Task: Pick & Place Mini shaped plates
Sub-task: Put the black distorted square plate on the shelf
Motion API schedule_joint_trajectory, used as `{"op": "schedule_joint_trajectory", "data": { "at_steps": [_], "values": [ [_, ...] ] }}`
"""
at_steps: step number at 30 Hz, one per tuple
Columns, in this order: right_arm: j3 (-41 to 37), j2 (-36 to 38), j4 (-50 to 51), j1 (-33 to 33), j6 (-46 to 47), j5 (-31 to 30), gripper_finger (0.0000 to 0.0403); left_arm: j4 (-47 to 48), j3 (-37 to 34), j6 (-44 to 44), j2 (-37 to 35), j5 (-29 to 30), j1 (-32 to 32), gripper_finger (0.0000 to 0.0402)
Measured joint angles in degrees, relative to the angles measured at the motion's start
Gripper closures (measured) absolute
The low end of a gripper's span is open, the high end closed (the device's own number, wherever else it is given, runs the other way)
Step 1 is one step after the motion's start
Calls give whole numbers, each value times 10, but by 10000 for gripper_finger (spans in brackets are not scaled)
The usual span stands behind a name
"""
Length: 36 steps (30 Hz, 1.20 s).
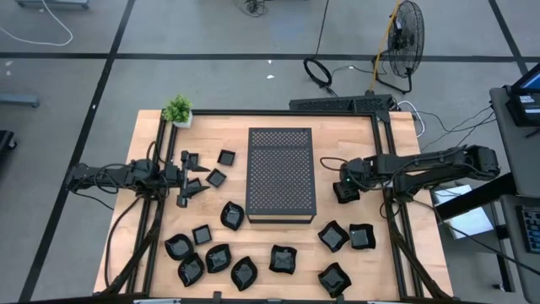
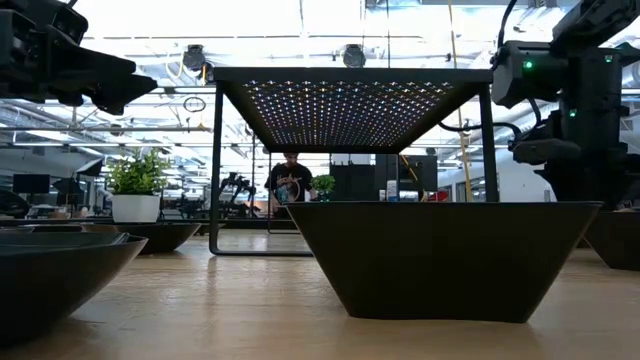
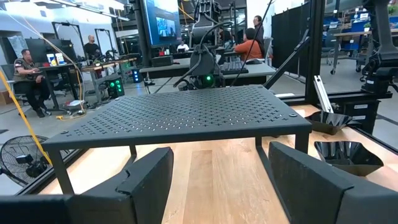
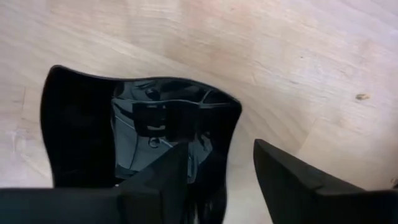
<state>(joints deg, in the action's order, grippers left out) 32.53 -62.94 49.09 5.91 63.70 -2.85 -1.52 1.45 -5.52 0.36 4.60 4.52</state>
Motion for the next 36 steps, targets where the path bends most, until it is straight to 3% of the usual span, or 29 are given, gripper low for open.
{"op": "schedule_joint_trajectory", "data": {
  "at_steps": [18, 28, 36],
  "values": [
    [0, 1, -14, 0, -29, -13, 397, 0, 0, 0, 0, 0, 0, 133],
    [0, 0, -95, 20, -90, -83, 401, 0, 0, 0, 0, 0, 0, 133],
    [0, 0, -179, 52, -162, -180, 402, 0, 0, 0, 0, 0, 0, 133]
  ]
}}
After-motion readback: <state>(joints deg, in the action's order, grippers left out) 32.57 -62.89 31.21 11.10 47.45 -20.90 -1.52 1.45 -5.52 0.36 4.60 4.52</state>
